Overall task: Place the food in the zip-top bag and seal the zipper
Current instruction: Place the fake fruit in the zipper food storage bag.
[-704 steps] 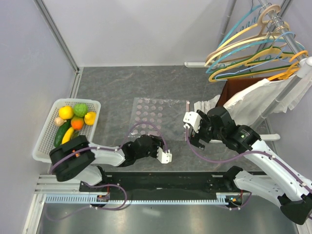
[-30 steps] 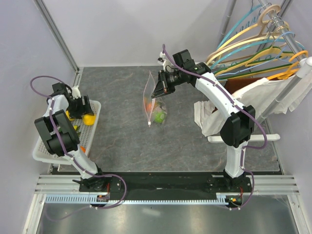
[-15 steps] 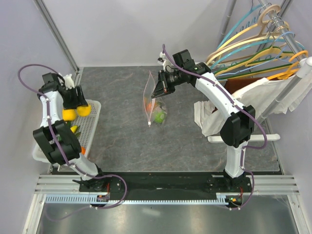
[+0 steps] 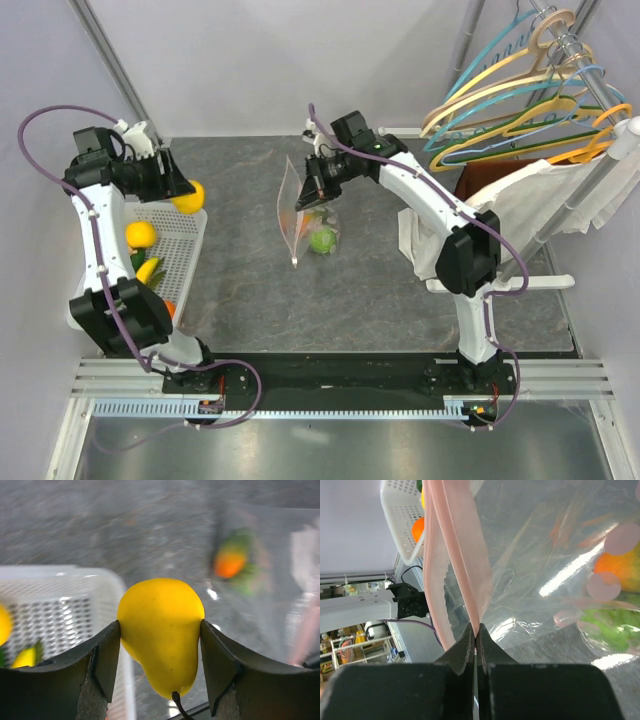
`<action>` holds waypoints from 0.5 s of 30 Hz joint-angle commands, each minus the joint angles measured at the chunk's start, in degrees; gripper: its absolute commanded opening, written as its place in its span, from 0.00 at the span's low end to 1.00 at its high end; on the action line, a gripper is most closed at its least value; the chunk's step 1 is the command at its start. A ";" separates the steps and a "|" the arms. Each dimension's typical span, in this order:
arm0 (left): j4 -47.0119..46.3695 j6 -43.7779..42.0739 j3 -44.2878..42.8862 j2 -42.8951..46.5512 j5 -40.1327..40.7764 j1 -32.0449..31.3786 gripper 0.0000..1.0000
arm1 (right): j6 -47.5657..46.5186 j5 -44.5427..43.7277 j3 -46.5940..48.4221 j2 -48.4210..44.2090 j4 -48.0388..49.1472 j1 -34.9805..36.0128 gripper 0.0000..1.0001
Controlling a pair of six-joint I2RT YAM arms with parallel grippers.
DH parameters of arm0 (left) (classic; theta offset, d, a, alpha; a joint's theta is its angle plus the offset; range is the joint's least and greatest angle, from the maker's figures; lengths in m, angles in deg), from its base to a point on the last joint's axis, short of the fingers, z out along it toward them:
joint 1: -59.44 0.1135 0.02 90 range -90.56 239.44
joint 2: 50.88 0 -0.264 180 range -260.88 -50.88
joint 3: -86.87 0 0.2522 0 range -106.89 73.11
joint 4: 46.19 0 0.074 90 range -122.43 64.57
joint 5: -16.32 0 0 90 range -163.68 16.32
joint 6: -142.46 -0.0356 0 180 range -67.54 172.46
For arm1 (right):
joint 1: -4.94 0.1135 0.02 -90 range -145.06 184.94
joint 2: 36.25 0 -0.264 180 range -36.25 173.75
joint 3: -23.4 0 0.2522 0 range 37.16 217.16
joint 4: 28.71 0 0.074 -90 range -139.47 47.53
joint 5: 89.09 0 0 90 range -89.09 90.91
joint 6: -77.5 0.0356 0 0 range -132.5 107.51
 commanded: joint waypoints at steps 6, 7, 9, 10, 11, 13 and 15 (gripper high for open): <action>-1.32 10.38 -2.66 10.90 -17.34 -18.47 0.44 | 0.46 -1.25 6.48 5.12 2.20 4.64 0.00; -2.64 12.57 -2.13 11.34 -17.52 -20.24 0.44 | 0.54 -1.17 6.65 5.38 2.29 4.73 0.00; -6.33 14.26 -0.11 12.05 -17.53 -25.50 0.45 | 0.72 -0.82 7.01 5.74 2.38 5.00 0.00; -7.39 15.57 0.59 12.05 -17.44 -26.75 0.45 | 0.63 -0.73 7.01 5.56 2.55 5.00 0.00; -8.61 16.37 2.43 11.79 -17.44 -27.81 0.45 | 0.72 -0.55 7.01 5.47 2.55 5.00 0.00; -10.56 16.81 3.67 11.35 -16.05 -30.88 0.45 | 0.89 -0.11 6.92 4.95 2.47 5.00 0.00; -11.87 16.82 5.34 10.47 -14.46 -32.99 0.45 | 1.24 0.41 6.74 4.51 2.64 4.91 0.00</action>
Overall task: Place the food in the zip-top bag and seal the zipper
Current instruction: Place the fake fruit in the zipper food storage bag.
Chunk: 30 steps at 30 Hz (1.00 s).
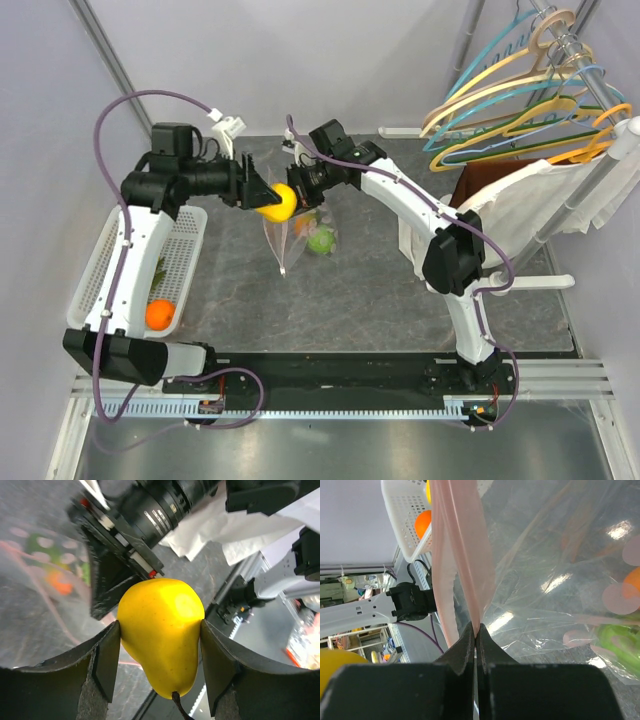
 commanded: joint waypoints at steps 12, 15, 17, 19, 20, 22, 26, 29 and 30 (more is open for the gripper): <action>-8.49 6.33 7.05 -3.16 16.17 -2.23 0.44 | 1.73 3.97 0.02 -4.87 1.94 -1.34 0.00; -8.13 6.42 6.96 -3.25 21.00 -1.96 0.44 | 1.91 5.20 -1.12 -6.01 2.29 -2.14 0.00; -8.05 6.33 6.61 -3.25 23.73 -1.96 0.44 | 2.00 6.16 -2.00 -6.54 2.38 -2.66 0.00; -7.43 5.90 5.39 -3.86 27.86 -2.05 0.44 | 2.26 6.96 -2.09 -6.89 2.38 -2.66 0.00; -6.65 5.63 5.03 -4.12 29.01 -2.31 0.44 | 2.43 7.57 -1.91 -6.98 2.99 -2.66 0.00; -5.85 4.93 3.46 -4.83 31.65 -2.66 0.45 | 3.57 9.41 -1.30 -7.16 3.87 -2.66 0.00; -4.36 3.52 0.03 -6.41 34.99 -5.82 0.53 | 4.98 10.91 0.37 -6.98 5.72 -2.75 0.00; -3.21 1.86 -3.84 -6.76 33.16 -6.88 0.75 | 6.21 12.14 0.20 -7.24 6.51 -2.75 0.00; -2.60 1.50 -4.72 -6.76 32.37 -6.88 0.80 | 6.39 12.23 0.02 -7.68 6.51 -2.84 0.00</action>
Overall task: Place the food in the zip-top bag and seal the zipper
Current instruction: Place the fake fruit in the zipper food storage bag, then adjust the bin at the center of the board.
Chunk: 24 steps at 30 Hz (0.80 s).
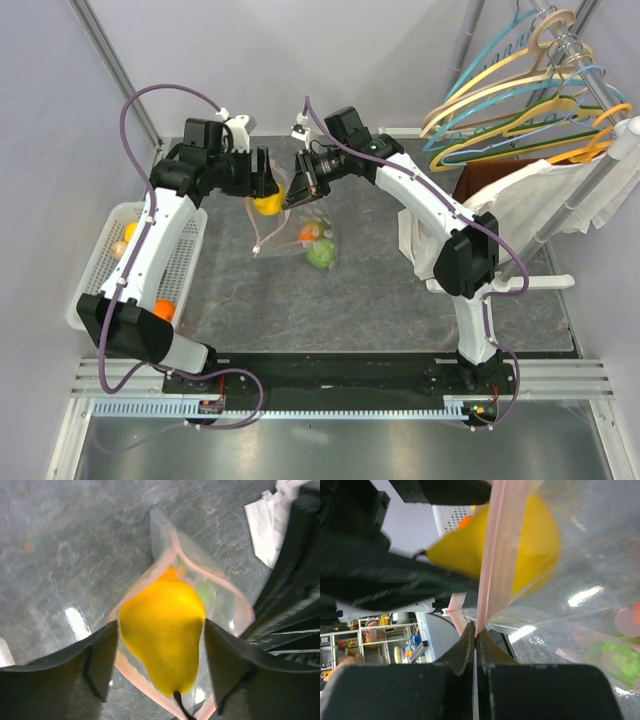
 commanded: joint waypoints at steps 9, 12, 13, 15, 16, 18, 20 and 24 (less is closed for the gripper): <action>9.73 -9.41 -13.03 3.12 -3.62 -1.00 1.00 | 2.28 2.85 -1.10 -3.62 3.21 -4.06 0.00; 11.93 -12.31 -12.94 6.47 4.25 -0.74 1.00 | 2.19 2.85 -2.34 -3.88 3.13 -4.77 0.00; 12.80 -13.19 -12.59 7.43 6.64 -0.56 1.00 | 2.11 2.85 -2.51 -4.06 3.13 -4.77 0.00; 15.27 -15.48 -10.49 7.79 13.65 0.84 1.00 | 1.93 2.76 -2.60 -3.97 3.04 -4.77 0.00; 15.97 -16.01 -9.43 7.88 14.22 2.24 1.00 | 1.76 2.76 -2.60 -4.06 2.95 -4.77 0.00; 17.64 -17.76 -6.37 7.18 13.01 9.69 1.00 | 1.58 2.59 -2.52 -3.97 2.86 -4.77 0.00; 19.22 -21.61 -4.68 5.43 8.18 20.41 1.00 | 1.14 2.41 -2.78 -4.06 2.51 -4.68 0.00; 19.40 -30.06 2.06 5.06 4.57 32.11 0.98 | 0.09 1.97 -3.13 -4.50 1.63 -4.77 0.00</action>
